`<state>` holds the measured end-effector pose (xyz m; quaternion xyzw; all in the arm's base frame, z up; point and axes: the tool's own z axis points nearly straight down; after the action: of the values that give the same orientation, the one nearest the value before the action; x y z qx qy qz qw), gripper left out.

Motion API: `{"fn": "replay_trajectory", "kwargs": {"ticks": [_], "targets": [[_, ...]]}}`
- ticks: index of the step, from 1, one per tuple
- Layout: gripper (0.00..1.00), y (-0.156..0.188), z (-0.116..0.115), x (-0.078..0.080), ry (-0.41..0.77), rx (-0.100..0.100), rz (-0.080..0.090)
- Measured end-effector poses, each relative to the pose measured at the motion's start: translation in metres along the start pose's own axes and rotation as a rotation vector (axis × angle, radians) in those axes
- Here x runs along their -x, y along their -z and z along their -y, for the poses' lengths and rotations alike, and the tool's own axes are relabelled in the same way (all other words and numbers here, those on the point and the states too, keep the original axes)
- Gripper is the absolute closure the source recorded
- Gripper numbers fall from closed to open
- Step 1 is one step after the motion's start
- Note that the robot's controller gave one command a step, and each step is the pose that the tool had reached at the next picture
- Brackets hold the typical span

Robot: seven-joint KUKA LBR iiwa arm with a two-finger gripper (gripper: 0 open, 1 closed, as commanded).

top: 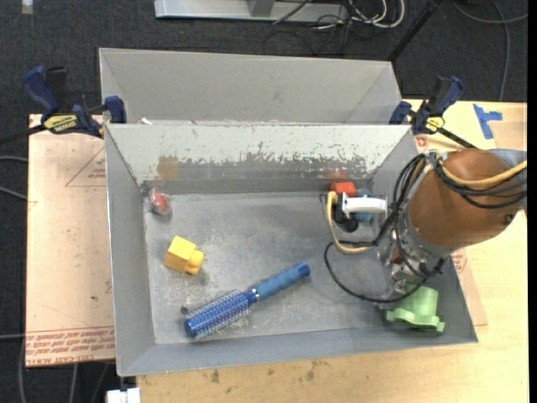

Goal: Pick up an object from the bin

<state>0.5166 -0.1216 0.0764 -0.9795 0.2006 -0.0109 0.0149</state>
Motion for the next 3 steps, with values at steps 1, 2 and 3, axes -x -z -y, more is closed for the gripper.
{"fn": "replay_trajectory", "kwargs": {"ticks": [1,2,3], "targets": [[0.0,-0.002,-0.025,0.01,0.376,-0.003,0.0],[0.0,-0.009,0.046,-0.055,0.389,0.023,0.019],[0.0,-0.002,0.123,-0.068,0.406,0.025,0.026]]}}
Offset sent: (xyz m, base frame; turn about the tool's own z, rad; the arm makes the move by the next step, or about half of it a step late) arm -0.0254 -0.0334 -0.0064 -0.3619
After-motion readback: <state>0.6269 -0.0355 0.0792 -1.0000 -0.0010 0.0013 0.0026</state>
